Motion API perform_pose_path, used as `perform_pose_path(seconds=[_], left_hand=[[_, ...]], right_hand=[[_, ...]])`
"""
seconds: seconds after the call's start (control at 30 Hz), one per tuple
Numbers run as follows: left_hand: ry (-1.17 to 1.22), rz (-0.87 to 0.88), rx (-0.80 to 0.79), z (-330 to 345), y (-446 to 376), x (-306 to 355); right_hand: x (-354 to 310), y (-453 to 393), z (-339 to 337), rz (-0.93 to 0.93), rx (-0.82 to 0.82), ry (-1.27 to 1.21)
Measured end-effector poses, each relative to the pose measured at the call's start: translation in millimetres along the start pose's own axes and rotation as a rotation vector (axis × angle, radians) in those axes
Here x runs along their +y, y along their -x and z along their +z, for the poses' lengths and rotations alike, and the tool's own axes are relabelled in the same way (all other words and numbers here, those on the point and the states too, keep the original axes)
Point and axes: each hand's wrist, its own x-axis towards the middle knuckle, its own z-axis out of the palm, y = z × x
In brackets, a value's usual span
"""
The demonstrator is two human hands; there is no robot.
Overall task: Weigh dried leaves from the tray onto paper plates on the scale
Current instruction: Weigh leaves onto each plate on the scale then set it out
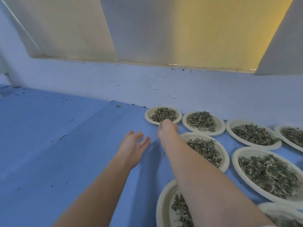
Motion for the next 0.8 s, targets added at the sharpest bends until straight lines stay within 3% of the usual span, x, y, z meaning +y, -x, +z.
perform_pose_path(seconds=[0.23,0.37,0.57,0.8], left_hand=[[-0.018,-0.014,0.018,4.8,38.1,10.3],[-0.079,0.0,0.017,6.0,86.6,14.7],[-0.399,0.012,0.077,7.4,178.1,0.8],[-0.675,0.248,0.001,18.5,300.0,-36.5]], right_hand=[[-1.1,64.9,-11.3,0.229,-0.212,-0.394],[5.9,131.4,-36.9,0.249,-0.392,-0.491],[32.2,214.4,-117.2,0.191,-0.453,-0.399],[46.2,284.7,-203.8,0.088,-0.48,-0.242]])
